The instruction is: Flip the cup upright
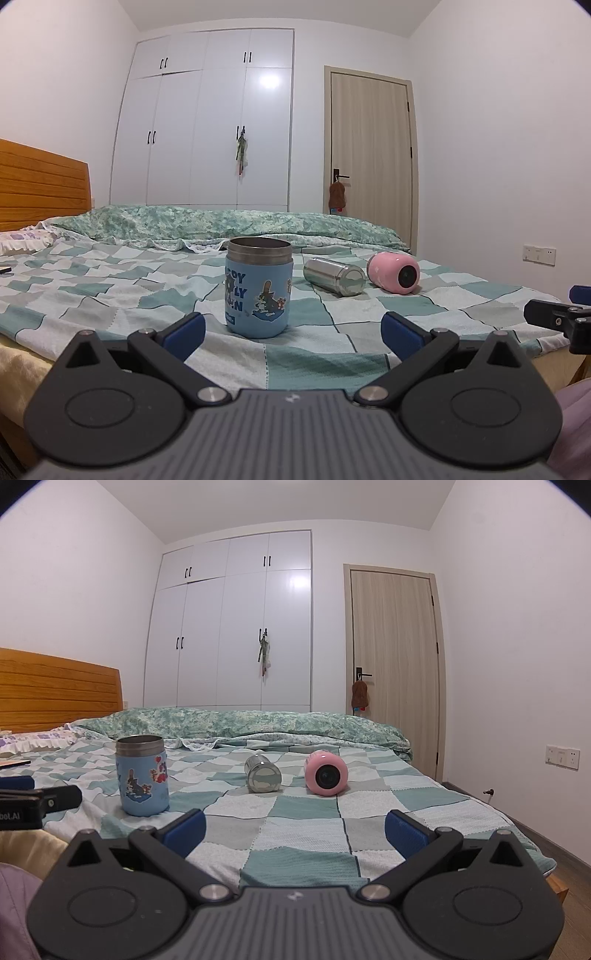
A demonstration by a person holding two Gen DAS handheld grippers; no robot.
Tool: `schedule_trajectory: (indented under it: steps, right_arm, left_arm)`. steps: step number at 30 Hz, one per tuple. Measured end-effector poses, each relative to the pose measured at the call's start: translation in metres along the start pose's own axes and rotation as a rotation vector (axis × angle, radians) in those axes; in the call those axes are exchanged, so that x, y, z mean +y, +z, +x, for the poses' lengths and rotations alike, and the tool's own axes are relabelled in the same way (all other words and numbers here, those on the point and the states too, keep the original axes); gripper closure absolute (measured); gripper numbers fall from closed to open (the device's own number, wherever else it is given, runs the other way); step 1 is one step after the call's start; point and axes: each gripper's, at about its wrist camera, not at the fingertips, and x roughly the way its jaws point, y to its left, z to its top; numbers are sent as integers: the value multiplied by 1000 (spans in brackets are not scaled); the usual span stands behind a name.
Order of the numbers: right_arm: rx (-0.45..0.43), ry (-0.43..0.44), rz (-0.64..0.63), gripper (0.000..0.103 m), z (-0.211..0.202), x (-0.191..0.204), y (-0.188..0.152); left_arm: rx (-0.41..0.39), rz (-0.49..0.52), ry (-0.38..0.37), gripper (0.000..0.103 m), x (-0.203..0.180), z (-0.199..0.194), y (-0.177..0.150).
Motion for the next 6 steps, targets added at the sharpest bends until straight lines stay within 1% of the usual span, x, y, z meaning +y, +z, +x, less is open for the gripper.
schedule_trajectory:
  steps: [6]
  right_arm:
    - [0,0,0,0,0,0,0]
  left_arm:
    - [-1,3,-2,0,-1,-1,0]
